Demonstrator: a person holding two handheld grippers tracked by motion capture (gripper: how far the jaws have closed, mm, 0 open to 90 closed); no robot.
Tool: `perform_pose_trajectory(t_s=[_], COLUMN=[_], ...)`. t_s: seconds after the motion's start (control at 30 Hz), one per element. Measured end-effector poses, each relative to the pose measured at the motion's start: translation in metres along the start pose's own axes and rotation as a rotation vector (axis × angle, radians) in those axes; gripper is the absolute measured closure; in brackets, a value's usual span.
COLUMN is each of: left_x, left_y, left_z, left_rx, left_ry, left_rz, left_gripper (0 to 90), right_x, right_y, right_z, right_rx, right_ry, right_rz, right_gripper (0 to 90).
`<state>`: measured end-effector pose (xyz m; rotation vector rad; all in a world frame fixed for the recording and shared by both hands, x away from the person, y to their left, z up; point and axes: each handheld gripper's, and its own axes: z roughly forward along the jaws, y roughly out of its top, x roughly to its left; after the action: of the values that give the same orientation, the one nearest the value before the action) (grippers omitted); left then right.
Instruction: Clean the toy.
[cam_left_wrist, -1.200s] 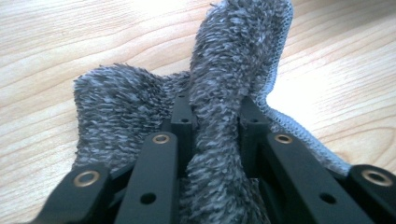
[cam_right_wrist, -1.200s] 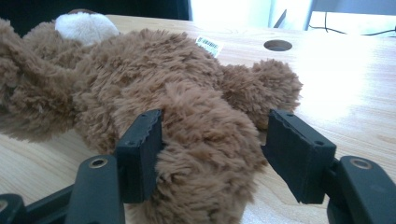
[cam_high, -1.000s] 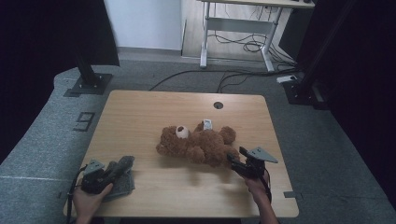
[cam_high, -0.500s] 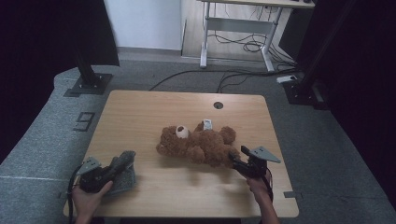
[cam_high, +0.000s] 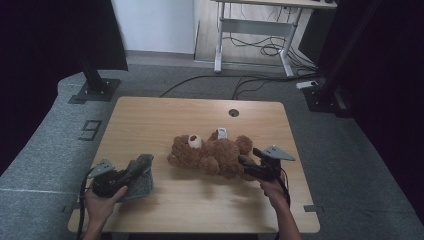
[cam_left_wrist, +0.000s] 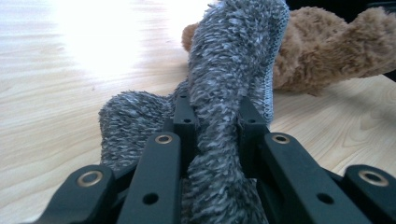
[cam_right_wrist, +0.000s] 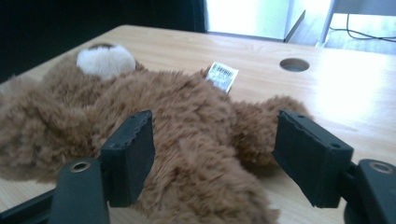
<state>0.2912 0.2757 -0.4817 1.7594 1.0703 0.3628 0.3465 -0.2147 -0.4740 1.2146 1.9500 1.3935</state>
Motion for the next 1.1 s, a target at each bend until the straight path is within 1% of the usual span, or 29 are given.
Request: perform_pose_trajectory(t_s=[0.07,0.1,0.13,0.2,0.23,0.27,0.3,0.37,0.4,0.43,0.47,0.5,0.53,0.57,0.6,0.63,0.67,0.73,0.83,0.87,0.9,0.93,0.97,1.0,1.03,1.07,1.1], left_x=[-0.004,-0.007,-0.013,-0.018,-0.018,-0.022,-0.024,-0.030,-0.037,-0.037,-0.041,-0.046,-0.046,-0.050,-0.056,-0.056,-0.060,-0.065,-0.070,-0.071,-0.071,-0.071,-0.071,-0.073,-0.075,-0.082,-0.082], left_y=[0.003,0.005,0.007,0.011,0.011,0.013,0.015,0.019,0.025,0.025,0.027,0.031,0.031,0.033,0.034,0.034,0.036,0.038,0.041,0.042,0.044,0.044,0.047,0.049,0.052,0.057,0.057], left_z=[0.004,0.007,0.013,0.020,0.020,0.025,0.028,0.033,0.039,0.039,0.042,0.047,0.047,0.051,0.057,0.057,0.062,0.068,0.077,0.080,0.085,0.085,0.089,0.093,0.095,0.102,0.102], left_rx=[-0.003,0.005,0.009,0.009,0.009,0.011,0.014,0.013,0.004,0.004,-0.002,-0.009,-0.009,-0.008,-0.006,-0.006,-0.002,0.003,0.009,0.011,0.002,0.002,-0.002,-0.010,-0.012,-0.010,-0.010], left_ry=[-0.010,-0.004,-0.014,-0.044,-0.044,-0.057,-0.060,-0.070,-0.091,-0.091,-0.106,-0.137,-0.137,-0.149,-0.161,-0.161,-0.170,-0.179,-0.194,-0.192,-0.189,-0.189,-0.206,-0.222,-0.225,-0.239,-0.239], left_rz=[0.007,0.027,0.048,0.051,0.051,0.056,0.062,0.071,0.079,0.079,0.078,0.074,0.074,0.078,0.083,0.083,0.086,0.095,0.096,0.101,0.091,0.091,0.070,0.061,0.064,0.074,0.074], left_gripper=[75.2,75.2,75.2,75.2,75.2,75.2,75.2,75.2,75.2,75.2,75.2,75.2,75.2,75.2,75.2,75.2,75.2,75.2,75.1,75.0,75.0,75.0,75.0,74.9,74.9,74.9,74.8], right_x=[0.003,0.004,0.006,0.007,0.007,0.006,0.004,0.003,0.001,0.001,0.001,0.001,0.001,0.001,0.001,0.001,0.002,0.002,0.003,0.003,0.003,0.003,0.003,0.003,0.003,0.003,0.003], right_y=[-0.008,-0.012,-0.019,-0.025,-0.025,-0.028,-0.035,-0.038,-0.042,-0.042,-0.045,-0.046,-0.046,-0.047,-0.047,-0.047,-0.047,-0.047,-0.046,-0.046,-0.046,-0.046,-0.046,-0.046,-0.046,-0.045,-0.045], right_z=[0.002,0.001,-0.004,-0.009,-0.009,-0.011,-0.012,-0.011,-0.008,-0.008,-0.005,-0.005,-0.005,-0.004,-0.003,-0.003,-0.003,-0.003,-0.003,-0.002,-0.002,-0.002,-0.002,-0.002,-0.001,0.000,0.000], right_rx=[0.014,0.013,0.009,0.007,0.007,0.011,0.023,0.032,0.051,0.051,0.066,0.065,0.065,0.063,0.060,0.060,0.054,0.052,0.052,0.051,0.048,0.048,0.047,0.045,0.044,0.041,0.041], right_ry=[0.002,-0.002,-0.003,-0.004,-0.004,-0.003,0.004,0.008,0.015,0.015,0.010,0.002,0.002,-0.003,-0.004,-0.004,-0.008,-0.014,-0.021,-0.021,-0.020,-0.020,-0.019,-0.016,-0.015,-0.014,-0.014], right_rz=[-0.003,-0.002,0.006,0.013,0.013,0.016,0.021,0.023,0.016,0.016,0.008,0.003,0.003,0.001,0.011,0.011,0.014,0.011,0.005,0.003,-0.002,-0.002,-0.003,-0.002,-0.002,-0.002,-0.002], right_gripper=[25.3,24.3,21.5,20.5,20.5,20.1,20.2,20.3,21.8,21.8,26.6,33.2,33.2,37.6,45.8,45.8,48.8,49.9,51.9,52.2,52.4,52.4,52.5,52.6,52.7,52.9,52.9])
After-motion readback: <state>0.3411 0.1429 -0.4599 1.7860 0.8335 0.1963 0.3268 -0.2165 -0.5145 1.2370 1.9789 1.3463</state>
